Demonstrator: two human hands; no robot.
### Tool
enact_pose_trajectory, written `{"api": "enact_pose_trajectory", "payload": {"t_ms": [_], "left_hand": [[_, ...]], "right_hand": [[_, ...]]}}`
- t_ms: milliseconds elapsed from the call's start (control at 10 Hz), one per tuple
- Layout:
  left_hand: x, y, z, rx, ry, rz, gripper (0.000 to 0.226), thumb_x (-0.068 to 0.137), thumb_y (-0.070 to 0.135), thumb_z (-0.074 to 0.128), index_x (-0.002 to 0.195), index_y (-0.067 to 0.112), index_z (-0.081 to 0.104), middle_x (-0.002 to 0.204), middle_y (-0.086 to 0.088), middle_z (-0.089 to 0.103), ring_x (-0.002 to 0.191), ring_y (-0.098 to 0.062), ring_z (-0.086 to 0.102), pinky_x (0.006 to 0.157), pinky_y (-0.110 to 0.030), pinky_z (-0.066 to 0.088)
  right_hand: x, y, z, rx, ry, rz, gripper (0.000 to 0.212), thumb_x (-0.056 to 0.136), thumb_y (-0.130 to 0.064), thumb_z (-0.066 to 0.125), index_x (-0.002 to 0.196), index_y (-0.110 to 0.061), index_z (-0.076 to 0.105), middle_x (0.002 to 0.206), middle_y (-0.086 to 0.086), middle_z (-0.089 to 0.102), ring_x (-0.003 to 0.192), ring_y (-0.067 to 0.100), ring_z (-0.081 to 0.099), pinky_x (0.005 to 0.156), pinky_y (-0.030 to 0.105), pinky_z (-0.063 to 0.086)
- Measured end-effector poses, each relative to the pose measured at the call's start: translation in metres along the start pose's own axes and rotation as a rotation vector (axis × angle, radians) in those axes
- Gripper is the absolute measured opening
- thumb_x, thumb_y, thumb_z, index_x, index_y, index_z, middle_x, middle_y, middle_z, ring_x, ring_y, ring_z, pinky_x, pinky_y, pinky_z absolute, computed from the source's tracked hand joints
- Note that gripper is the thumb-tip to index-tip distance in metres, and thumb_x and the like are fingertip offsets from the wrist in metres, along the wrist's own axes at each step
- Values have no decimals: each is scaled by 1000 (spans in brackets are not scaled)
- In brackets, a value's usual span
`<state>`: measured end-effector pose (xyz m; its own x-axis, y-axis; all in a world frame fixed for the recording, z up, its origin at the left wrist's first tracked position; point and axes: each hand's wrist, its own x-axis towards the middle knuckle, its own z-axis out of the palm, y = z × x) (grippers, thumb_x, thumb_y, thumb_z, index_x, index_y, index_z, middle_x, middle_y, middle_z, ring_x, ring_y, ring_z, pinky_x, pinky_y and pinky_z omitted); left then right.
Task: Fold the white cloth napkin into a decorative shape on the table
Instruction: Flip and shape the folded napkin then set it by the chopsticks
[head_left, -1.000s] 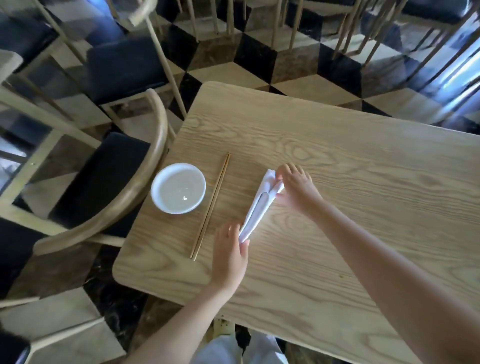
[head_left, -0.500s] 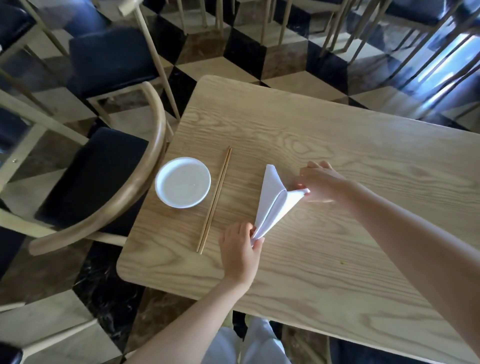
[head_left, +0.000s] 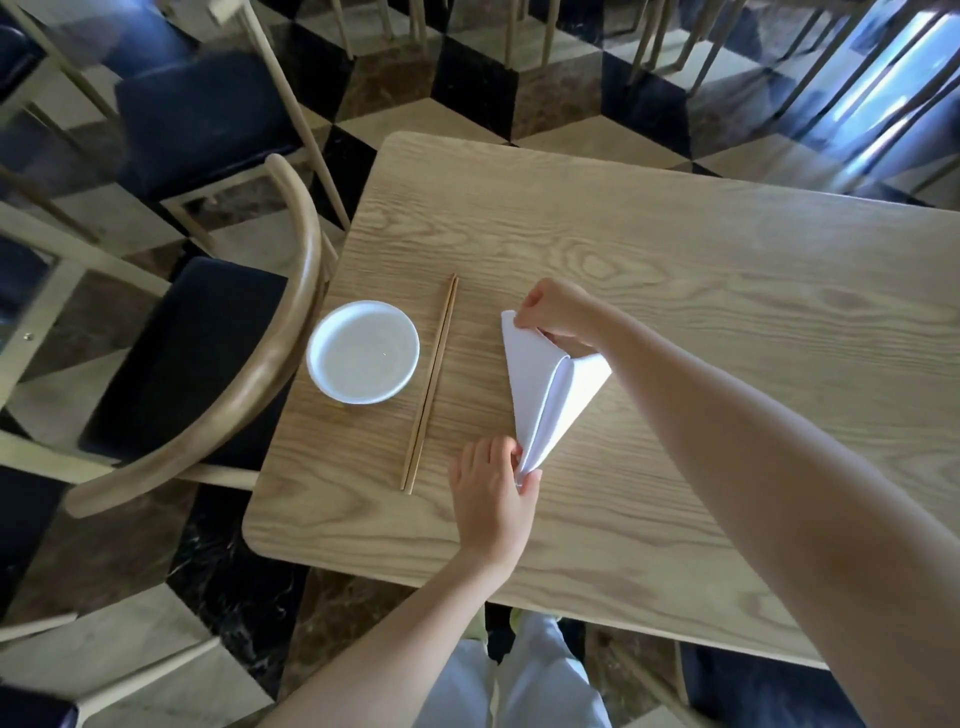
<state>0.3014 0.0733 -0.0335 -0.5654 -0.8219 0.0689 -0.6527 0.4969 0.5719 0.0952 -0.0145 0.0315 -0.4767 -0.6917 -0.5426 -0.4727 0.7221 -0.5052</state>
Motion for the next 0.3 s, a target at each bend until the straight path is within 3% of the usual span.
{"api": "enact_pose_trajectory", "payload": {"t_ms": [100, 200, 300], "left_hand": [[0, 3, -2, 4, 12, 3, 31, 62, 21, 81, 77, 14, 54, 69, 3, 57, 67, -21, 55, 72, -33, 41], [-4, 6, -6, -12, 11, 37, 31, 66, 25, 78, 81, 13, 54, 71, 3, 58, 70, -22, 56, 74, -31, 39], [6, 6, -12, -61, -53, 11, 35, 72, 32, 73, 92, 10, 55, 82, -1, 60, 77, -25, 57, 70, -33, 42]], "right_hand": [[-5, -9, 4, 62, -12, -61, 20, 83, -16, 56, 93, 0, 64, 80, 9, 57, 71, 19, 52, 56, 26, 39], [-7, -2, 2, 174, -2, -76, 26, 86, -17, 51, 97, 3, 63, 84, 15, 66, 71, 21, 57, 67, 35, 51], [-17, 20, -6, 166, 74, -53, 19, 89, -19, 46, 88, -8, 62, 96, 16, 68, 81, 24, 59, 71, 32, 46]]}}
